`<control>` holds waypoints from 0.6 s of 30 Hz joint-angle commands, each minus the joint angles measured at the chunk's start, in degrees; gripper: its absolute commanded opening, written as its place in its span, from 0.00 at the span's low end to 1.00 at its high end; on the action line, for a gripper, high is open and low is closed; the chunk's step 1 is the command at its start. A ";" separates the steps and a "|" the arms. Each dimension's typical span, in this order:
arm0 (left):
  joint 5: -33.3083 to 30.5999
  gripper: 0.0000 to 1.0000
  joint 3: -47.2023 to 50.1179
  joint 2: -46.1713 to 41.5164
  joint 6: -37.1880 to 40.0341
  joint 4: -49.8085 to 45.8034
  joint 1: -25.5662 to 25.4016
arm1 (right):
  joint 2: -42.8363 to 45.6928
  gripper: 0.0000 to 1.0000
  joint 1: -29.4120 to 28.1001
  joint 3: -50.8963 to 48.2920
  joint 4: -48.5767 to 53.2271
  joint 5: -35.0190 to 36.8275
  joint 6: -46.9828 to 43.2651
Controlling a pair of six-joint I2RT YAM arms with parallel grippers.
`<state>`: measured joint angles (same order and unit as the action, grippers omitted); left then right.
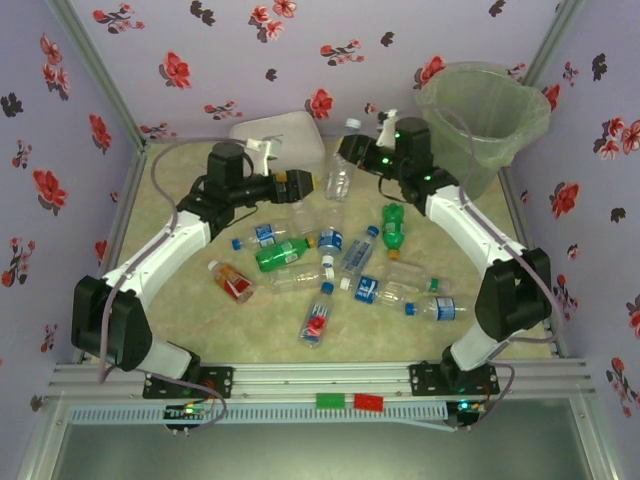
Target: Put the plastic bottles in the bin
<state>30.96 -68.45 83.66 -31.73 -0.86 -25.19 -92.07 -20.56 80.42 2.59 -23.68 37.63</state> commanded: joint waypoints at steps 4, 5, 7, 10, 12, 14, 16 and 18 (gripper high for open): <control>-8.17 1.00 -1.06 2.82 -7.71 1.65 5.16 | 5.89 0.49 8.78 10.75 14.16 11.66 -8.29; -8.50 1.00 -0.84 3.14 -8.61 1.78 5.78 | 6.01 0.49 10.15 12.31 15.37 12.83 -8.68; -9.02 1.00 0.07 3.34 -9.41 1.88 6.57 | 6.09 0.48 13.33 15.56 16.33 15.65 -9.77; -9.58 1.00 1.44 3.07 -8.82 1.06 6.80 | 5.45 0.48 15.76 19.58 15.89 21.52 -12.10; -9.94 1.00 2.48 2.78 -8.45 0.16 6.79 | 4.50 0.47 16.55 22.71 15.28 25.45 -13.68; -10.38 1.00 3.61 2.32 -7.86 -0.85 6.75 | 3.36 0.47 16.60 24.91 13.27 29.79 -16.10; -10.90 1.00 4.72 1.67 -7.40 -1.57 6.78 | 2.23 0.47 16.65 25.57 10.17 34.36 -17.86; -11.62 1.00 5.64 1.00 -6.80 -2.36 6.78 | 0.85 0.46 16.62 25.52 6.59 38.73 -18.94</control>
<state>21.02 -64.01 86.89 -39.31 -1.83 -18.37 -88.77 -3.79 104.95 13.78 5.43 22.81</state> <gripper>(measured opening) 0.997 0.471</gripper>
